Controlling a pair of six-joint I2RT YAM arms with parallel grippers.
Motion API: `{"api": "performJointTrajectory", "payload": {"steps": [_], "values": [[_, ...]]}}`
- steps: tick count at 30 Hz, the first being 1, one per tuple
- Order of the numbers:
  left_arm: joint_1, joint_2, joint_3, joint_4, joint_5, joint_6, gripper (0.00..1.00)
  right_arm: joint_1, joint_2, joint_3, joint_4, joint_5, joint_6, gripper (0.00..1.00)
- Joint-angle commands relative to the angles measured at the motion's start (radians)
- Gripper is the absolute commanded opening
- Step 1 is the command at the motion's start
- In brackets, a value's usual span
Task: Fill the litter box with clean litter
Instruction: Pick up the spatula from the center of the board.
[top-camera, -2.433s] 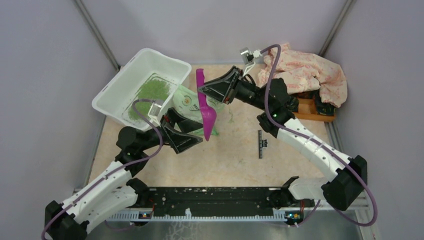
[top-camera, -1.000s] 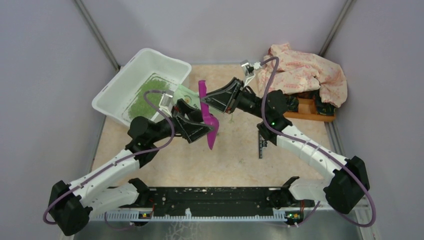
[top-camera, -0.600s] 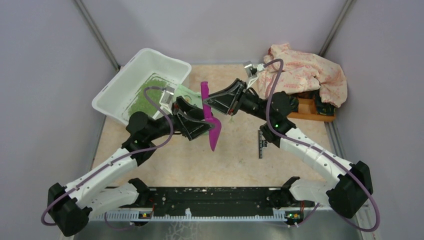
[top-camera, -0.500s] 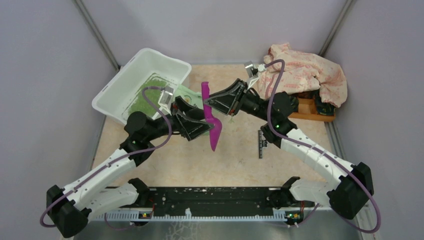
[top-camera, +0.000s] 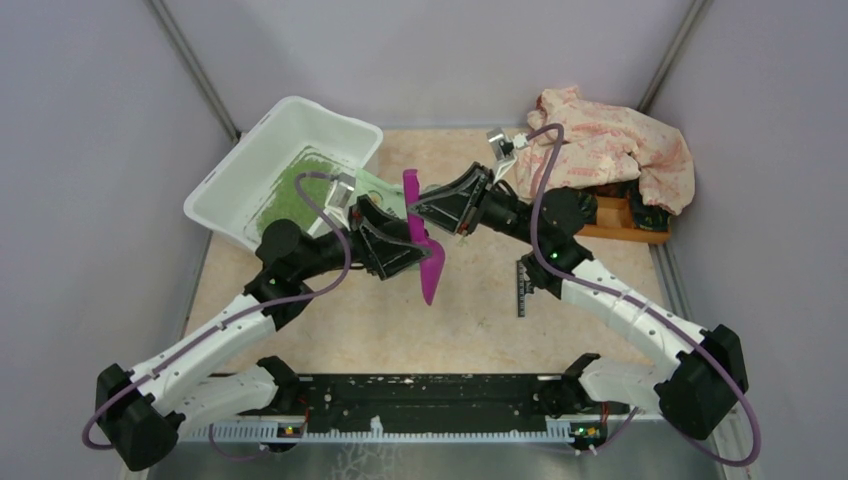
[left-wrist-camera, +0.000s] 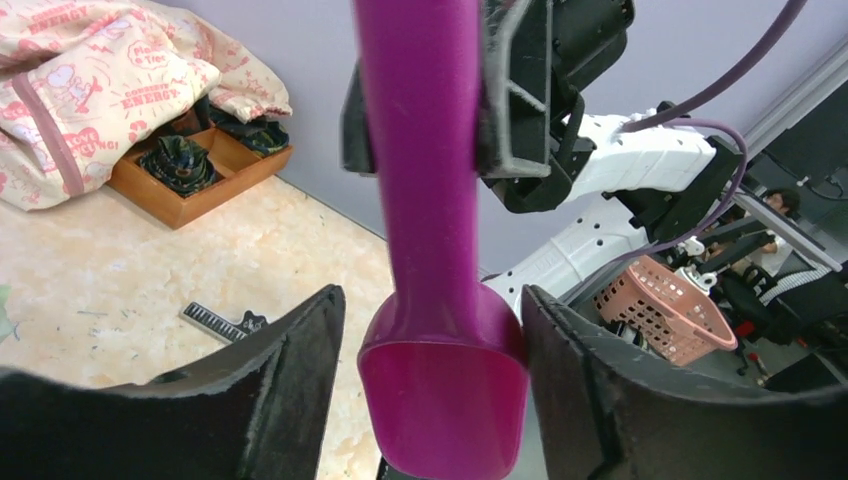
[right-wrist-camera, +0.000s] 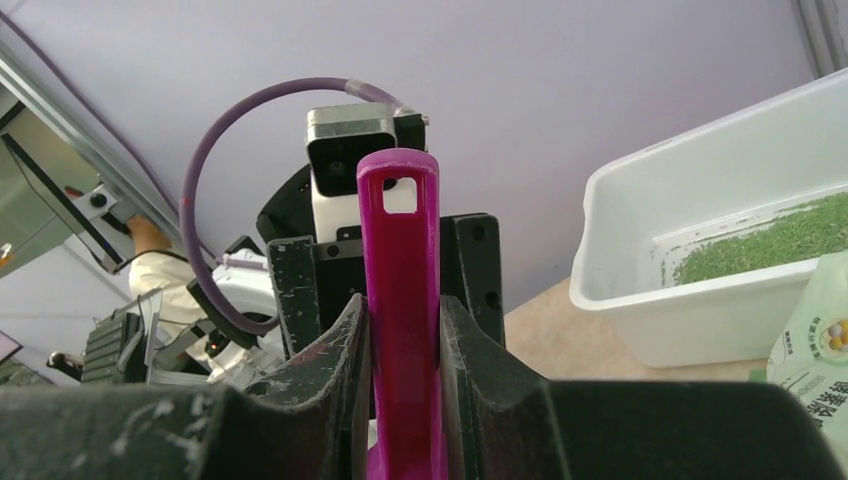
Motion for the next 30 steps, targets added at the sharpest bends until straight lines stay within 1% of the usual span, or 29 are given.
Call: {"api": "performJointTrajectory", "payload": {"steps": [1,3,4,7,9,10,14,16,21,23,25,26,27,28,30], "values": [[-0.006,0.006,0.042,0.027,0.007,0.022,0.63,-0.006,-0.054,-0.004,0.053,-0.007,0.004,0.0],[-0.006,0.005,0.046,0.016,-0.003,0.03,0.58,-0.006,-0.062,-0.011,0.054,-0.009,0.005,0.0],[-0.006,0.003,0.048,0.012,-0.011,0.032,0.57,-0.005,-0.064,-0.017,0.056,-0.014,0.007,0.0],[-0.005,0.001,0.061,0.0,-0.023,0.039,0.63,-0.006,-0.083,-0.045,0.065,-0.017,0.016,0.0],[-0.006,0.006,0.073,-0.006,-0.021,0.045,0.62,-0.006,-0.096,-0.067,0.067,-0.016,0.017,0.0],[-0.005,0.01,0.077,-0.007,-0.019,0.047,0.59,-0.006,-0.103,-0.077,0.069,-0.015,0.018,0.0],[-0.006,0.033,0.084,0.007,0.008,0.046,0.36,-0.005,-0.123,-0.108,0.069,-0.01,0.02,0.0],[-0.006,0.046,0.085,0.009,0.028,0.037,0.27,-0.006,-0.131,-0.113,0.065,-0.007,0.019,0.0],[-0.007,0.051,0.089,-0.015,0.048,0.035,0.24,-0.005,-0.139,-0.104,0.048,-0.005,0.01,0.0],[-0.006,0.048,0.113,-0.08,0.046,0.059,0.23,-0.008,-0.143,-0.073,-0.037,-0.01,-0.029,0.16],[-0.006,0.046,0.161,-0.195,0.051,0.097,0.23,-0.007,-0.156,-0.011,-0.188,-0.011,-0.115,0.24],[-0.006,0.046,0.188,-0.259,0.045,0.117,0.23,-0.008,-0.161,0.027,-0.284,-0.014,-0.164,0.33],[-0.006,0.047,0.217,-0.327,0.041,0.138,0.23,-0.012,-0.164,0.076,-0.392,-0.017,-0.224,0.39],[-0.007,0.051,0.244,-0.409,0.049,0.16,0.23,-0.018,-0.165,0.128,-0.519,-0.021,-0.29,0.45],[-0.006,0.058,0.287,-0.514,0.072,0.189,0.24,-0.025,-0.162,0.277,-0.794,-0.012,-0.441,0.57]]}}
